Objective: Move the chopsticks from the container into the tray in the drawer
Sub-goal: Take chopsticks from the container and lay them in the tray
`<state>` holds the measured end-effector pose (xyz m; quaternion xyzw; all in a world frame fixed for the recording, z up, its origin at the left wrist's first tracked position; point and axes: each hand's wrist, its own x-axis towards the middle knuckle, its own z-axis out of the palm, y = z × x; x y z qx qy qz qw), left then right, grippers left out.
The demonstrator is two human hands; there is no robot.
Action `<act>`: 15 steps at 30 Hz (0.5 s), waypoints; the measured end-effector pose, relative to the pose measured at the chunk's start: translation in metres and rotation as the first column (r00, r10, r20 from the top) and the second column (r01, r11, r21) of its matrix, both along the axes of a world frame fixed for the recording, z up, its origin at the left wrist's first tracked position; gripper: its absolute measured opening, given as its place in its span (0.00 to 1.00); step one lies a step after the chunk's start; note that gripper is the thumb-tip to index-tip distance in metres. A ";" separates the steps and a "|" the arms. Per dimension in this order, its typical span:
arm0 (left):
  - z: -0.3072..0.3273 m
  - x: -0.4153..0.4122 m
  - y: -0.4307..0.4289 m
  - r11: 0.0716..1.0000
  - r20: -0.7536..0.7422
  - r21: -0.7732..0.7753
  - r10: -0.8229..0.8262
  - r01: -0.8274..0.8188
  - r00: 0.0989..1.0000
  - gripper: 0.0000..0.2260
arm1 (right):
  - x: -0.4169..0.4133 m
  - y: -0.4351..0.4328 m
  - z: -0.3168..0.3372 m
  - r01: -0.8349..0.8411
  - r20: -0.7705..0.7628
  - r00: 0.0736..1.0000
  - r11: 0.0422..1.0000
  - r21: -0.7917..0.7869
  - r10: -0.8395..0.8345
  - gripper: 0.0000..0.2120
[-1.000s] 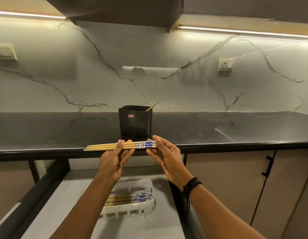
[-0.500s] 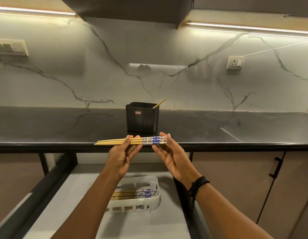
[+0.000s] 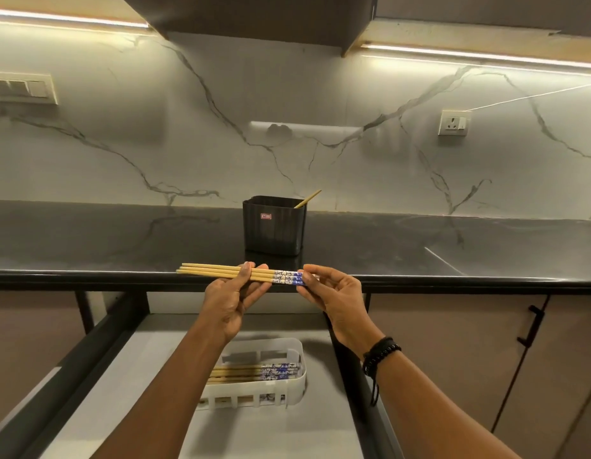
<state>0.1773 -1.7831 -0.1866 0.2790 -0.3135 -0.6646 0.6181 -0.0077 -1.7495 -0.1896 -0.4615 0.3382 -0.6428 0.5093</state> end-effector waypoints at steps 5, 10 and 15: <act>-0.001 0.001 0.000 1.000 0.031 0.004 -0.027 0.027 0.999 0.12 | -0.002 0.001 0.001 0.036 -0.034 0.999 0.997 0.065 -0.034 0.09; -0.004 0.003 0.000 0.999 0.059 0.012 -0.032 0.032 0.998 0.12 | -0.004 0.001 -0.001 -0.033 -0.081 0.996 0.996 0.083 0.040 0.19; -0.006 0.005 -0.003 0.998 0.082 0.042 -0.049 0.045 0.995 0.11 | -0.003 0.000 -0.003 -0.012 -0.080 0.997 0.993 0.114 0.021 0.18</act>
